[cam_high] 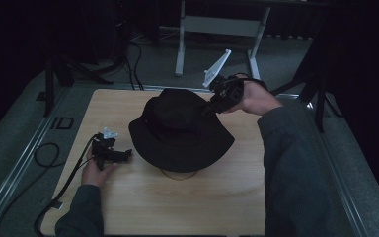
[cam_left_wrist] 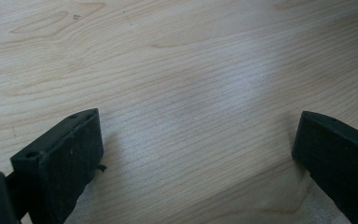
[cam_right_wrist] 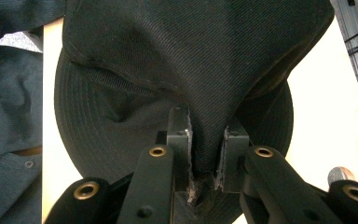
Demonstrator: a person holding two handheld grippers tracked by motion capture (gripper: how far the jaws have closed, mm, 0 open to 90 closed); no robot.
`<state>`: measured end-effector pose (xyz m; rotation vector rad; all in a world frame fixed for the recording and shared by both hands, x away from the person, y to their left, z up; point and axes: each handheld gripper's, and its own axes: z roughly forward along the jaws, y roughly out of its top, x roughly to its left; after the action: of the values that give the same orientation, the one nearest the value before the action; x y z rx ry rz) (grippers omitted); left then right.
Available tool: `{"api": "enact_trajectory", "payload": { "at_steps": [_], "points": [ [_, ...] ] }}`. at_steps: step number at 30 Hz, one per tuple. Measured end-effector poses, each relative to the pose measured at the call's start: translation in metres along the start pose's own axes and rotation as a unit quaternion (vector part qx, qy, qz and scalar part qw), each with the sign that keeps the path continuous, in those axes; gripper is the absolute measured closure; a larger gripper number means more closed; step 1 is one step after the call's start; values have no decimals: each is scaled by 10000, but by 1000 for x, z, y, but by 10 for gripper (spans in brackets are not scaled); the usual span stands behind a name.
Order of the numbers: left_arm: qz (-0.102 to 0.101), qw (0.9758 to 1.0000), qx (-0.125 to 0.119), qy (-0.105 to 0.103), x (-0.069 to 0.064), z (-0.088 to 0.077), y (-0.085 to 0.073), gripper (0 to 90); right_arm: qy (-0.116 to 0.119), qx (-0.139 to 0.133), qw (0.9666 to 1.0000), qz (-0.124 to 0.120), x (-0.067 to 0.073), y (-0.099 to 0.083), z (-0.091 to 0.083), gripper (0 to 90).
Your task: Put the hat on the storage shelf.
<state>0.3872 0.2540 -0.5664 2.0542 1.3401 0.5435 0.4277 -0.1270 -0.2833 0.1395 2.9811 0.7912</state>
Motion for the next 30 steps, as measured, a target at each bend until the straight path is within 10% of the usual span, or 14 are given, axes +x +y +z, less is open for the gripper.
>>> {"api": "enact_trajectory", "payload": {
  "at_steps": [13,30],
  "points": [
    [-3,10000,1,-2,0,0,0,20,204,225,9995,124,1,-5,13,611],
    [-2,10000,1,0,0,0,0,20,-283,187,9971,679,-1,-7,10,224]
  ]
}}
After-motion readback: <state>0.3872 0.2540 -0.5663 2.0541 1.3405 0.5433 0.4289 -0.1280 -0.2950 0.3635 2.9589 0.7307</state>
